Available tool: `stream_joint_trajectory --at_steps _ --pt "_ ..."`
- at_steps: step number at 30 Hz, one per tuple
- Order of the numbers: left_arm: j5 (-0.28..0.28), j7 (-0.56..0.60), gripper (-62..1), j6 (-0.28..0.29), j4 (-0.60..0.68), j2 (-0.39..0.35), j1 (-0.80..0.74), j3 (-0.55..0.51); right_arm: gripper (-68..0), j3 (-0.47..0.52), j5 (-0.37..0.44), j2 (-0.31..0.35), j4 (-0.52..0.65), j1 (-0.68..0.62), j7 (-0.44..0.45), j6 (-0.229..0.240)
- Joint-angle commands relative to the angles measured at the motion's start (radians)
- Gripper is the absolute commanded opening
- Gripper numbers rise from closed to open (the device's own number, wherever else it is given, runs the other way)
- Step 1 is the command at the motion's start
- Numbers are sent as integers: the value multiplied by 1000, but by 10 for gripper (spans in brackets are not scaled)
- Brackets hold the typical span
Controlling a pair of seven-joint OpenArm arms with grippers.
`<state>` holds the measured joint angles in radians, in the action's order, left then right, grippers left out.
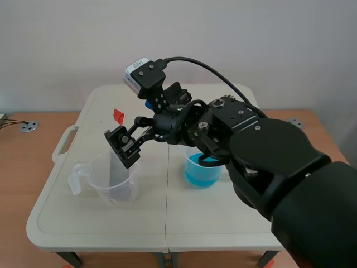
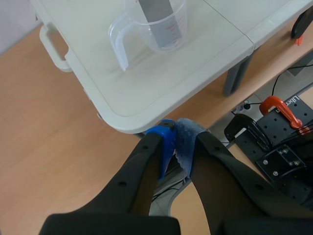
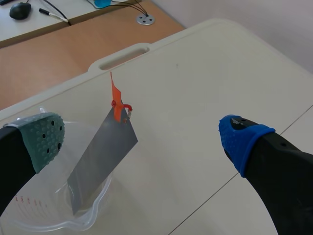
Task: Hold the metal plate by the orange handle, dip it into the blue solution, take it out and point at it, then put the plate back in the beaker on the left.
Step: 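Lift the metal plate out of the left beaker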
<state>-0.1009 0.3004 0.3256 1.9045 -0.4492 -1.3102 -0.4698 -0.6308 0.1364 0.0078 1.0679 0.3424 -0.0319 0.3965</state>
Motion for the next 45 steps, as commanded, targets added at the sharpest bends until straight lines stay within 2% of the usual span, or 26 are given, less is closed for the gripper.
stream_joint_trajectory --at_steps 1,12,17,21,34,40,45 --pt "-6 14 -590 0 8 5 -2 -6 -12 -5 -3 -19 1 38 30 -4" --pt "-6 14 -590 0 8 5 -2 -6 -14 -23 -41 -56 -48 59 80 -5" --pt "-6 14 -590 0 8 5 -2 -6 -142 -27 -43 -56 -49 59 84 -13" --pt "-6 14 -590 0 8 5 -2 -6 -214 -27 -43 -55 -50 59 83 -16" --pt "-6 14 -590 1 8 5 -2 -6 -353 -27 -43 -55 -53 51 59 -16" --pt "-6 14 -590 2 8 5 -2 -6 -374 -27 -43 -55 -64 51 61 -16" --pt "-6 14 -590 2 8 5 -2 -6 -500 -27 -43 -55 -64 51 57 -15"
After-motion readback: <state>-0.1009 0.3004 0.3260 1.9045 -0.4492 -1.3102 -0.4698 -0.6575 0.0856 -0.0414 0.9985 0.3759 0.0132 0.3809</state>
